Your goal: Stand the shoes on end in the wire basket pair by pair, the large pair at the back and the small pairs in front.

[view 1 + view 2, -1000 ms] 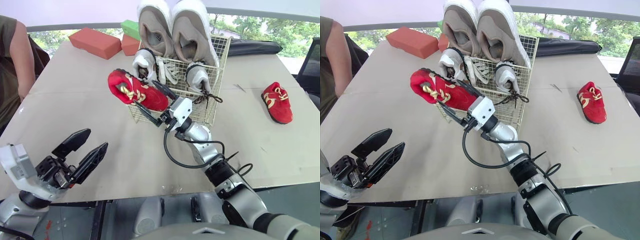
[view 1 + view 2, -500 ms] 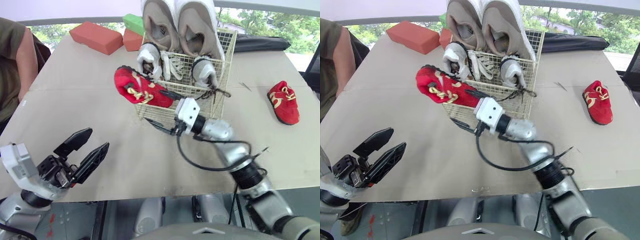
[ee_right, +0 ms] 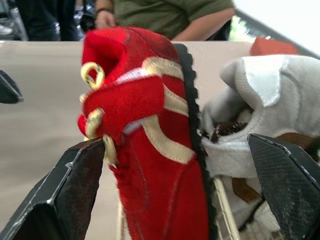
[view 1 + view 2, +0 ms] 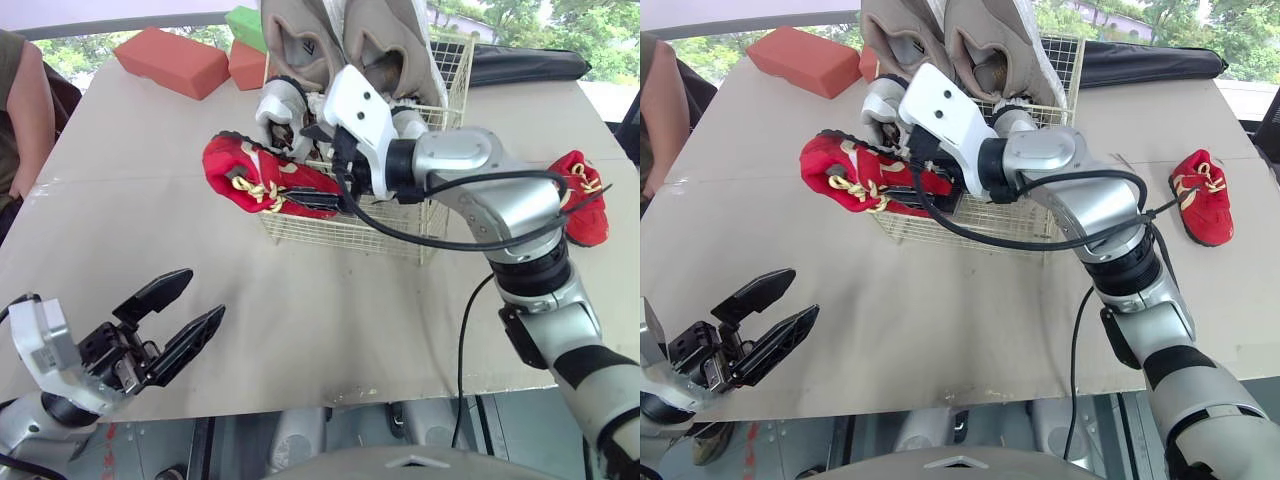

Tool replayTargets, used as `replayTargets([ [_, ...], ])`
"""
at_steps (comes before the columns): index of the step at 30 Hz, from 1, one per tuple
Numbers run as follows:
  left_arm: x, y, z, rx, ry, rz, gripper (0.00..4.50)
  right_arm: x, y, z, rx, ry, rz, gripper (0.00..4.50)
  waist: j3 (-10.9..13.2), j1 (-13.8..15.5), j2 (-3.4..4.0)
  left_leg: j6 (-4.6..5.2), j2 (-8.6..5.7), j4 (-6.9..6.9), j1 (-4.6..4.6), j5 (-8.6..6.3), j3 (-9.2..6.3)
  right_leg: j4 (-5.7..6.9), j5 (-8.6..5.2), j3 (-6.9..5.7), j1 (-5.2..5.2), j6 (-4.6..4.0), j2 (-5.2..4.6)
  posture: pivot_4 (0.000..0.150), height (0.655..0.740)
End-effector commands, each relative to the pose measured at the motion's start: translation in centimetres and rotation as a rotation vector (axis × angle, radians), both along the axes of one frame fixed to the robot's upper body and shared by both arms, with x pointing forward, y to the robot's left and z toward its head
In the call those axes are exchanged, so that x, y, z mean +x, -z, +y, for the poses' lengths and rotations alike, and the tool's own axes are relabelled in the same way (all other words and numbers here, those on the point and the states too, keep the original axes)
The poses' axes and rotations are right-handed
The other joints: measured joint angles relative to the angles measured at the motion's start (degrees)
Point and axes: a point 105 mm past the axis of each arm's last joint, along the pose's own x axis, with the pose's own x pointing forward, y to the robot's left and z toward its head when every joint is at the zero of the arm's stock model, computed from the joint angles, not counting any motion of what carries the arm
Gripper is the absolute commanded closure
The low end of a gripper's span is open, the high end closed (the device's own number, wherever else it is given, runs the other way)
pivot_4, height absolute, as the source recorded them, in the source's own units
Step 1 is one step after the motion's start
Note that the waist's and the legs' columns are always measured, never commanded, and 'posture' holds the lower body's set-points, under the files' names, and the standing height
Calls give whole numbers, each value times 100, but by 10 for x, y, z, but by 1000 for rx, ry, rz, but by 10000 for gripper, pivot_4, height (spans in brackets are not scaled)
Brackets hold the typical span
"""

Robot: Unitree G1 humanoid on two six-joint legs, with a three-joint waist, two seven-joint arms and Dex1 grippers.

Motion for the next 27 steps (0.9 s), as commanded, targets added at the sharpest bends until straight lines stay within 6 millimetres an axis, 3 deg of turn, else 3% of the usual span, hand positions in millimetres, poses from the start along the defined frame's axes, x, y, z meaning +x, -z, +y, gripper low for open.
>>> replayTargets([
  [1, -3, -3, 3, 20, -11, -24, 0, -13, -5, 6, -29, -64, 1, 8857, 0, 1, 0, 10, -1, 1, 0, -6, 0, 0, 0, -1, 1, 0, -1, 1500, 7400],
  [7, -2, 1, 1, 11, -19, -29, 0, -12, -1, 9, -15, -65, -5, 38654, 0, -2, 0, 11, -5, 8, 9, -6, 0, 19, 0, -1, 4, 0, 19, 1500, 7400],
  [8, -2, 1, 1, 9, -20, -30, 0, -13, 0, 8, -9, -66, -2, 43106, 0, -2, 0, 11, -5, 9, 9, -6, 0, 20, 0, -1, 4, 0, 19, 1500, 7400],
  [9, -2, 2, 0, 6, -22, -30, 0, -14, 1, 8, 1, -65, -3, 44623, -1, -2, -1, 11, -5, 10, 9, -6, 0, 20, 0, -1, 5, 0, 20, 1500, 7400],
  [15, 0, 3, -1, -12, -36, -34, 0, -17, -3, 1, 186, -42, 20, 44623, -3, -3, -5, 10, -4, 12, 8, -6, 1, 20, 1, 0, 6, 2, 20, 1500, 7400],
  [19, 1, 4, -2, -24, -41, -33, 0, -23, -4, -8, 431, -58, 63, 44623, -4, -2, -7, 10, -4, 14, 9, -6, 0, 22, 1, -1, 7, 2, 22, 1500, 7400],
  [22, 2, 4, -2, -28, -42, -31, 0, -27, 6, -13, 574, -43, 56, 44623, -6, -4, -9, 10, -2, 14, 10, -6, 1, 24, 1, 0, 9, 2, 27, 1500, 7400],
  [27, 4, 3, -1, -24, -38, -26, 0, -29, 25, -7, 636, -40, 38, 44623, -7, -14, -10, 10, -2, 19, 18, -5, 9, 31, 1, 7, 10, 3, 32, 1500, 7400],
])
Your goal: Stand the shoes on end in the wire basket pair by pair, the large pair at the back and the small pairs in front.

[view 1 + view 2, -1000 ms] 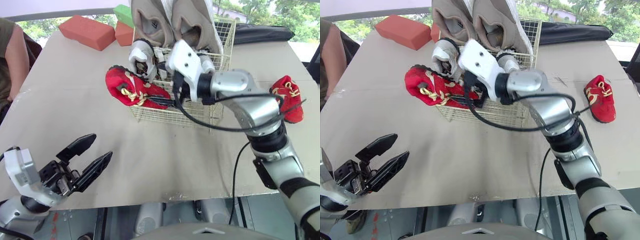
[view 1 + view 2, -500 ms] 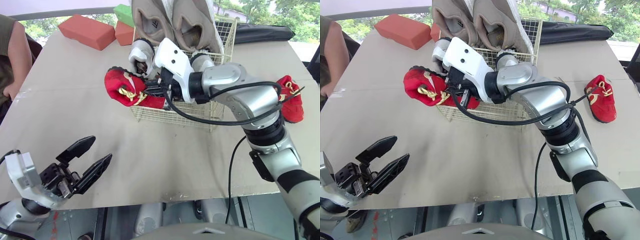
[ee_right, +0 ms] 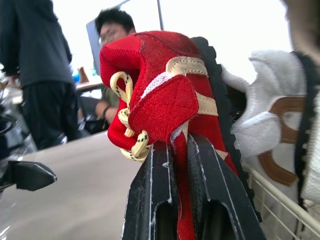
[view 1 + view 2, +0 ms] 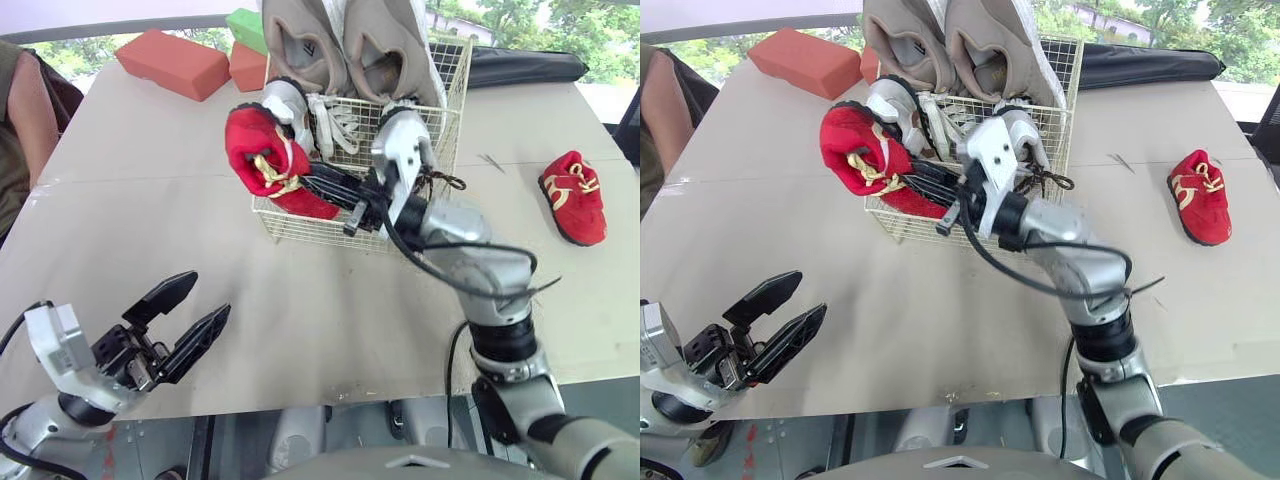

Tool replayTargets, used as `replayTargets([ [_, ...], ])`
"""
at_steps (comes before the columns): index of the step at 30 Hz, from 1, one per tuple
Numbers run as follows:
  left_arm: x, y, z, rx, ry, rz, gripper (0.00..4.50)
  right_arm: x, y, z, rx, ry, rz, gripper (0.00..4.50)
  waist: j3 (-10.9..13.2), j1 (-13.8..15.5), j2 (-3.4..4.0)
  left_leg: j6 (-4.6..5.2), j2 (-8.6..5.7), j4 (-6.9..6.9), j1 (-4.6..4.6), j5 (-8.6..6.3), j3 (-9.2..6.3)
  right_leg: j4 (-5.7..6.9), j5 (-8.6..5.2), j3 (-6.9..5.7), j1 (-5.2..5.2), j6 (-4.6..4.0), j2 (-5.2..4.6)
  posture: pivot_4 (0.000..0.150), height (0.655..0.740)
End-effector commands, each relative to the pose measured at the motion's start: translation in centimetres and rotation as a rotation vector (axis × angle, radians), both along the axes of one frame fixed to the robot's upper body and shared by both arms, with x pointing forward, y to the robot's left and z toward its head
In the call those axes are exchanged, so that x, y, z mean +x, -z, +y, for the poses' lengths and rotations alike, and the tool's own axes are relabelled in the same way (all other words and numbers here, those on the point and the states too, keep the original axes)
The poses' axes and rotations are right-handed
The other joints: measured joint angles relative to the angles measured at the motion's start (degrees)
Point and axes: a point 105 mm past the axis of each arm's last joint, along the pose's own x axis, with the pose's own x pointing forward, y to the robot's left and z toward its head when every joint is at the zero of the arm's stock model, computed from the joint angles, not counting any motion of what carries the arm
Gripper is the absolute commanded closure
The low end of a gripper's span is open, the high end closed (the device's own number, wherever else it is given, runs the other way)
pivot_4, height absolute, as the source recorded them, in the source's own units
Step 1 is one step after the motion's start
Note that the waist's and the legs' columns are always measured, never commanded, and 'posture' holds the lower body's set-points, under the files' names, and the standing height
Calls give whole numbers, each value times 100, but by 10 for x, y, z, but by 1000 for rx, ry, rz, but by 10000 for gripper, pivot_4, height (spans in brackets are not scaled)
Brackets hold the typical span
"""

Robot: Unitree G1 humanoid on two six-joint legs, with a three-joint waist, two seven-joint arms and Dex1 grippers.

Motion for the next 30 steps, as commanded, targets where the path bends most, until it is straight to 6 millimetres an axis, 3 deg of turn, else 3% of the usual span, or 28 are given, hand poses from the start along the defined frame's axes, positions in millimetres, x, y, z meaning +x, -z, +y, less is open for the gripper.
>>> replayTargets([
  [1, 0, -7, 2, 15, -2, -24, 0, -10, -4, 9, 60, -33, -76, 44623, 0, 0, 0, 0, 0, 1, 4, 0, -1, 1, 0, -1, 4, 0, 2, 1500, 7400],
  [3, 0, -8, 3, 20, 2, -22, 0, -6, 6, 13, 52, -21, -80, 44623, -1, 0, -1, -1, 0, 5, 9, 0, -2, 5, 0, -2, 7, 0, 6, 1500, 7400],
  [8, -1, -11, 3, 29, 1, -20, 0, 5, 55, 14, 38, -20, 58, 44623, -10, 4, -9, -3, 0, 16, 11, 2, -2, 7, 0, -3, 15, 0, 6, 1500, 7400],
  [14, -2, -12, 3, 32, 1, -15, 0, 2, 74, 10, 29, -47, 167, 44623, -29, 16, -18, 0, 1, 22, 54, -1, -6, 7, 0, -6, 60, -1, 6, 1500, 7400],
  [17, -2, -12, 2, 31, 10, -13, 0, 0, 72, 1, 37, -53, 178, 35378, -32, 43, -20, 0, 0, 17, 100, -4, -7, -8, -3, -8, 114, -2, 2, 1500, 7400],
  [21, 0, -12, -7, 22, 60, -9, 0, 1, 59, -26, 3, -5, 126, 16928, -37, 90, -28, 0, -4, 20, 94, -4, -13, -9, -3, -13, 112, -1, 0, 1500, 7400],
  [22, 1, -12, -8, 20, 72, -8, 0, 1, 55, -32, -11, 13, 101, 9242, -37, 90, -28, 0, -5, 22, 95, -3, -14, -9, -3, -13, 114, -1, -2, 1500, 7400],
  [24, 3, -13, -13, 18, 102, -7, 0, -2, 45, -44, -34, 28, 59, 2885, -35, 92, -26, 0, -6, 24, 94, -3, -12, -7, -2, -11, 116, -1, -2, 1500, 7400],
  [30, 4, -17, -43, -23, 269, 38, 0, -25, 11, -74, -82, -1, 1, 2885, -14, 36, 3, 1, -9, 29, 93, -3, -10, 3, -2, -7, 110, 0, 7, 1500, 7400],
])
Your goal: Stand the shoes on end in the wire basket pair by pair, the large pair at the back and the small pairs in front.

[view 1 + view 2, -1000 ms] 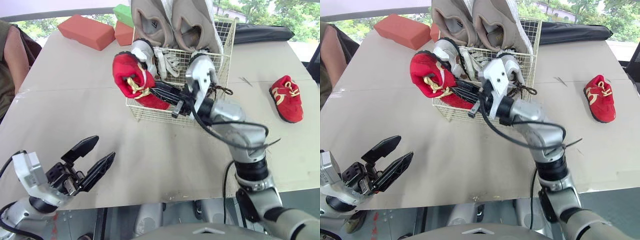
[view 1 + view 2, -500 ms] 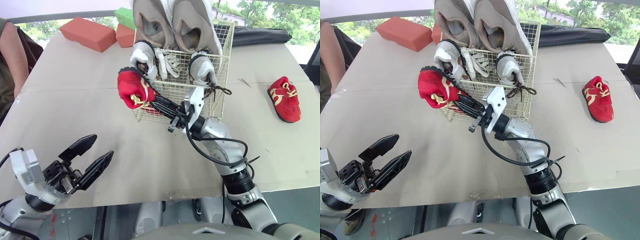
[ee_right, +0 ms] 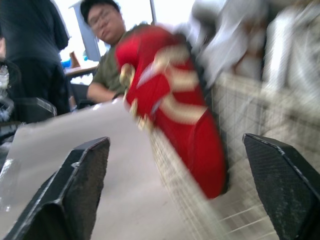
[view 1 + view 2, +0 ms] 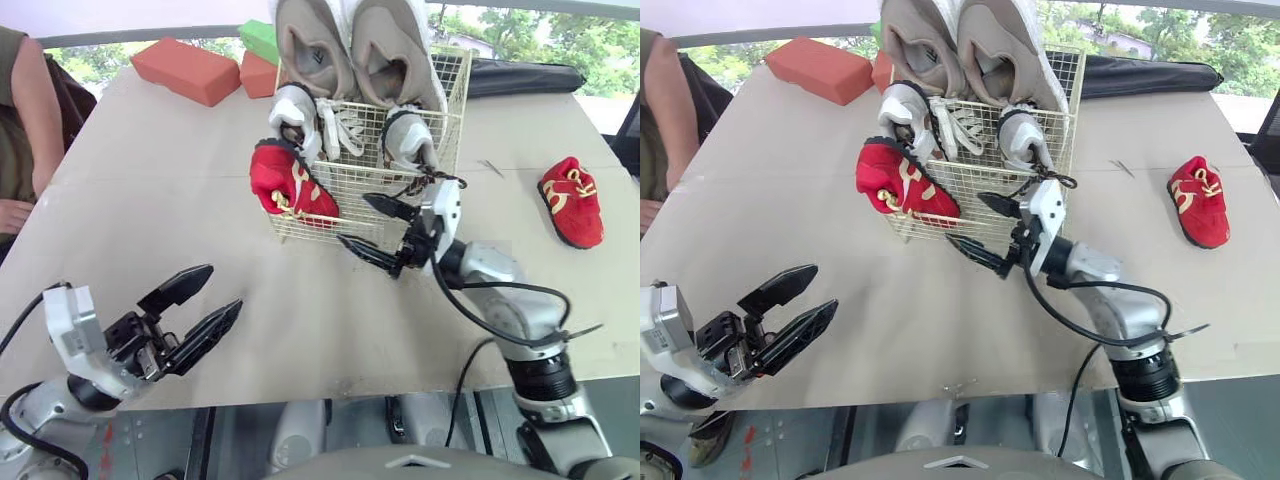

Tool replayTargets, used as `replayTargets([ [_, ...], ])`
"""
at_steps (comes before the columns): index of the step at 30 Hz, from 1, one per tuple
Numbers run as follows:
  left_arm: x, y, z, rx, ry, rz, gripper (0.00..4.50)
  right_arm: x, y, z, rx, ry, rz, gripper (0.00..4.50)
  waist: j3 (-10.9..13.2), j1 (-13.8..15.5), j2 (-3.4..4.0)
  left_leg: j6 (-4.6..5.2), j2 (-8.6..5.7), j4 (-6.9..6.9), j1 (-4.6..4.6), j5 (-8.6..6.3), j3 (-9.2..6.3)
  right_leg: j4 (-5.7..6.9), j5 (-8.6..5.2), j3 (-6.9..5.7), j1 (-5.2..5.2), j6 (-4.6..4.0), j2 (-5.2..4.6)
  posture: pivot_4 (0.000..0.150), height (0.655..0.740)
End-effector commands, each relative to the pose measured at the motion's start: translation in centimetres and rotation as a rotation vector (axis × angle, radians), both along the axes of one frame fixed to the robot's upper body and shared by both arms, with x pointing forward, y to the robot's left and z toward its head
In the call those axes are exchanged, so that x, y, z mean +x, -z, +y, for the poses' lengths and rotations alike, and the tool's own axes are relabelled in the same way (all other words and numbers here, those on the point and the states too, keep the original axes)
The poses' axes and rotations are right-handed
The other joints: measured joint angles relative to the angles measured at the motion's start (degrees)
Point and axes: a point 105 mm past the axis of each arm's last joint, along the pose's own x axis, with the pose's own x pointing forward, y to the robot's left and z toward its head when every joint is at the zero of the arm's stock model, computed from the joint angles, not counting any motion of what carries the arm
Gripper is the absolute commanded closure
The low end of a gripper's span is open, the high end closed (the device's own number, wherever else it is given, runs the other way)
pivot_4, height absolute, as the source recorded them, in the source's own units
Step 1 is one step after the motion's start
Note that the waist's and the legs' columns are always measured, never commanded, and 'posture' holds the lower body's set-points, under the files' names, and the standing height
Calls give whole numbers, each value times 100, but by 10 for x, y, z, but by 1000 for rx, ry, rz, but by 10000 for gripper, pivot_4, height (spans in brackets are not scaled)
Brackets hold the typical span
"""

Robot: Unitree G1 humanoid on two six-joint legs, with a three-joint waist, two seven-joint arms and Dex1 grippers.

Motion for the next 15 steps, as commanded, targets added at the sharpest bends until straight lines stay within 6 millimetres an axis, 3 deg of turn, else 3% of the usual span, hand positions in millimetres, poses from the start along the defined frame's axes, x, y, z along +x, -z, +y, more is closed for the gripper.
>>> replayTargets([
  [1, -6, -10, -31, -22, 168, 26, 0, -25, -37, -19, 4, -44, -90, 2885, 5, 2, 8, 0, 3, 0, -2, 0, -3, 0, 0, -3, 0, 0, 0, 1500, 7400],
  [7, 4, -18, -68, 32, 298, 18, 0, -29, -43, -70, -164, 132, 18, 2885, 9, 42, 14, 1, -4, 4, -10, 0, -3, -3, 1, -4, 2, 2, -6, 1500, 7400],
  [9, 9, -19, -79, 53, 327, 10, 0, -31, -37, -92, -282, 197, 82, 2885, 12, 46, 16, 2, -9, 4, -11, -1, 4, -5, 1, -2, 2, 2, -6, 1500, 7400],
  [12, 18, -20, -92, 101, 344, 2, 0, -25, -39, -127, -323, 291, 191, 2885, 14, 57, 17, 4, -11, 5, -13, -1, 19, -5, 1, -2, 2, 2, -3, 1500, 7400],
  [15, 30, -28, -107, 91, 395, -33, 0, 12, -28, -200, -490, 674, 218, 2885, 15, 57, 16, 4, -10, 9, -7, -1, 30, 0, 1, 0, 6, 2, 4, 1500, 7400],
])
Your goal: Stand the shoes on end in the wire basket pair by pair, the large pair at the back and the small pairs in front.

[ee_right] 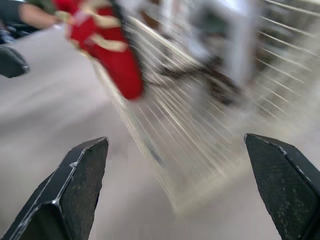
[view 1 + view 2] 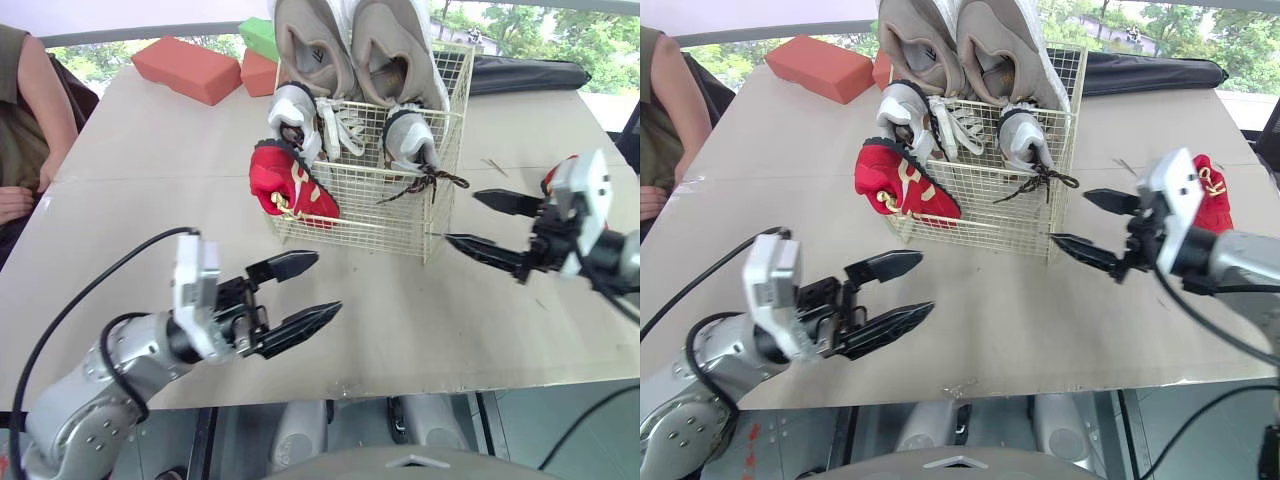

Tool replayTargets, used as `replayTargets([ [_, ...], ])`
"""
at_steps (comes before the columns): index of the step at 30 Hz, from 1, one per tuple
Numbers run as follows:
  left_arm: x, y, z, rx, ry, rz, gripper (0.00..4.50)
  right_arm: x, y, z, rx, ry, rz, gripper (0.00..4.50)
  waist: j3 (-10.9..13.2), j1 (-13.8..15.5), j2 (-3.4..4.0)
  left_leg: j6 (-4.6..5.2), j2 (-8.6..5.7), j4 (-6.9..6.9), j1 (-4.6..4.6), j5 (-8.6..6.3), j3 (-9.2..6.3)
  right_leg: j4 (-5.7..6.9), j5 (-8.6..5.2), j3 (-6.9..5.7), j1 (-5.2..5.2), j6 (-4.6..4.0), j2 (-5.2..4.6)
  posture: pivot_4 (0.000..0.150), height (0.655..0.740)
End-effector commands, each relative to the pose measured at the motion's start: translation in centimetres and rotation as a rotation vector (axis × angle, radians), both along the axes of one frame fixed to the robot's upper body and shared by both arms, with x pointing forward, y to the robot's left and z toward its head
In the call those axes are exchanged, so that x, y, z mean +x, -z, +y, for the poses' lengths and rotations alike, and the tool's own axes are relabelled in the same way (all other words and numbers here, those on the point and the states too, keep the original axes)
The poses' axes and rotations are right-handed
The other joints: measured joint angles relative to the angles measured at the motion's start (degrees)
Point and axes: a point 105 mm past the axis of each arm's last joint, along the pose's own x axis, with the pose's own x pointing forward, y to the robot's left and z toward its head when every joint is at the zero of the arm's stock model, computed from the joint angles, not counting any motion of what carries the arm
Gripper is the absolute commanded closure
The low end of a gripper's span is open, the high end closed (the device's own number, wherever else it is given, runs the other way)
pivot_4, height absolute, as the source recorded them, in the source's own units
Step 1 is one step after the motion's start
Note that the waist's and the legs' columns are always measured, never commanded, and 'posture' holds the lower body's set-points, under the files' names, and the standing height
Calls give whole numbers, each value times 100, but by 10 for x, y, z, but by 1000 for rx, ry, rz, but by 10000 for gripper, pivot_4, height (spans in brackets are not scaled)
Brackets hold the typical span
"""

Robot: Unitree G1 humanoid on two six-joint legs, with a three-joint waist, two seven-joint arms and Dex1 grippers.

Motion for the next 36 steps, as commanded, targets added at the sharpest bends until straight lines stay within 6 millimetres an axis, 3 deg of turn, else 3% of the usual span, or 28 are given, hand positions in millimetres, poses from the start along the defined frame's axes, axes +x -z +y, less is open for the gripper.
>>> replayTargets([
  [1, 5, -11, -19, -7, 67, -49, 0, 32, 4, -74, -182, 328, -23, 2885, 0, 16, -4, 0, 0, 4, -2, 0, 0, -3, 0, -1, 0, 0, 1, 1500, 7400],
  [3, 7, -12, -27, 10, 109, -66, 0, 46, 14, -103, -279, 427, 5, 2885, 0, 13, -2, 1, -1, 10, -3, 1, 8, -5, 0, 4, 1, 0, 0, 1500, 7400],
  [7, 12, -16, -36, 11, 131, -71, 0, 69, 26, -137, -377, 505, 58, 2885, 1, -62, -2, 1, 0, 9, -1, 1, 25, -4, 2, 21, -6, 4, 2, 1500, 7400],
  [10, 13, -22, -41, 9, 168, -81, 0, 88, 35, -162, -555, 575, 164, 2885, 18, -92, 21, 1, 3, 8, 1, 1, 35, -3, 6, 36, -11, 10, 9, 1500, 7400],
  [12, 14, -26, -42, 5, 175, -95, 0, 98, 32, -161, -531, 532, 172, 2885, 19, -64, 21, 1, 3, 8, 1, 1, 39, -1, 7, 41, -18, 11, 10, 1500, 7400],
  [17, 14, -27, -46, 14, 187, -112, 0, 116, 26, -176, -503, 607, 198, 2885, 20, -42, 20, -2, 4, 9, -19, 2, 40, -12, 3, 32, -22, 19, 1, 1500, 7400],
  [22, 15, -35, -50, 9, 187, -163, 0, 126, 35, -187, -513, 680, 253, 2885, 20, -24, 20, -23, 0, 16, -58, 14, 42, -16, 2, 20, -50, 21, -9, 1500, 7400],
  [25, 14, -35, -50, 18, 191, -186, 0, 125, 45, -193, -525, 707, 297, 11446, 20, -20, 20, -26, 0, 19, -80, 16, 42, -11, 2, 17, -68, 22, -12, 1500, 7400],
  [32, 10, -31, -48, 39, 239, -201, 0, 122, 43, -198, -473, 702, 301, 44913, 20, -14, 21, -26, -2, 19, -84, 16, 46, -5, 3, 18, -76, 23, -14, 1500, 7400],
  [36, 11, -31, -48, 42, 247, -213, 0, 118, 36, -199, -413, 676, 285, 44913, 20, -21, 21, -26, -3, 20, -84, 16, 46, -3, 6, 19, -76, 28, -15, 1500, 7400],
])
